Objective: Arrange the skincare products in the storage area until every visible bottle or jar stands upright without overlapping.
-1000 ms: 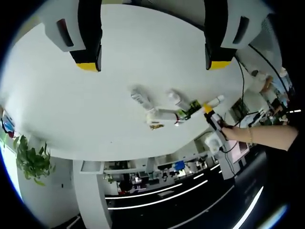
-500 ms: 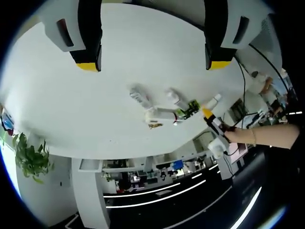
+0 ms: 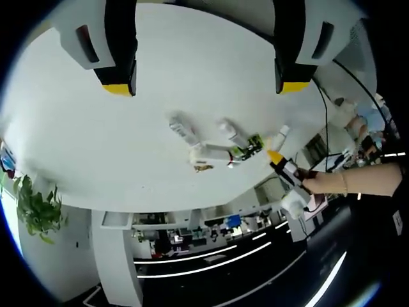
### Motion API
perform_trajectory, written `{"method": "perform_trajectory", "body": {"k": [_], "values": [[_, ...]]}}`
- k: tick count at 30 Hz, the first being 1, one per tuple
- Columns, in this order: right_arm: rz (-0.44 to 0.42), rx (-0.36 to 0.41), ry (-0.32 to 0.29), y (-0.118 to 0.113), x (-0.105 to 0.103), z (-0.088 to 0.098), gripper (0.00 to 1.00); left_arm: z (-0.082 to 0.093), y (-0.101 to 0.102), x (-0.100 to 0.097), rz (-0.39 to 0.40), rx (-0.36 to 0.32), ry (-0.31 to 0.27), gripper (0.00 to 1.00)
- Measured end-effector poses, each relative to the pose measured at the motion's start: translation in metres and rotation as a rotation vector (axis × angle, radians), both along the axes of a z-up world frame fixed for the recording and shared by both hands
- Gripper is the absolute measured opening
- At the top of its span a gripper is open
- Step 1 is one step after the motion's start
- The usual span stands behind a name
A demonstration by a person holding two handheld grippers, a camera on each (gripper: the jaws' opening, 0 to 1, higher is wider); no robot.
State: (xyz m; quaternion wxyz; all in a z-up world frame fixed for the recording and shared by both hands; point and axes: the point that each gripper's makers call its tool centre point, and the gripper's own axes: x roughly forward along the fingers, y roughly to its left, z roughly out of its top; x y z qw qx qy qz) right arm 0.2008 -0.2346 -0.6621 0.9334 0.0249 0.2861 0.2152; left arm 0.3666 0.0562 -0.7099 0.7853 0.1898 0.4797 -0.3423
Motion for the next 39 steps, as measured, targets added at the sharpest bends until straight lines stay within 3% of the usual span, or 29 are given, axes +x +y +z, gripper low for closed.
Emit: {"method": "perform_trajectory", "body": {"k": [11,16,20,22,29,34,39], "values": [[-0.009,0.017,-0.001,-0.001,0.000,0.002,0.87,0.018,-0.035,-0.018,-0.017,-0.054,-0.131,0.28],[0.000,0.028,-0.011,0.003,0.001,0.004,0.85,0.028,-0.052,-0.030,-0.043,-0.050,-0.217,0.28],[-0.027,0.167,-0.014,0.015,0.011,0.014,0.83,0.034,-0.067,-0.037,-0.031,-0.124,-0.261,0.28],[-0.019,0.176,-0.017,0.021,0.017,0.016,0.80,0.034,-0.073,-0.042,-0.014,-0.147,-0.271,0.28],[0.078,0.273,-0.068,0.077,0.046,0.046,0.76,0.037,-0.094,-0.063,0.003,-0.228,-0.308,0.28],[0.137,0.284,-0.071,0.108,0.058,0.048,0.74,0.037,-0.114,-0.080,0.006,-0.259,-0.312,0.28],[0.175,0.291,-0.060,0.130,0.062,0.045,0.72,0.041,-0.122,-0.087,-0.005,-0.269,-0.327,0.27]]}}
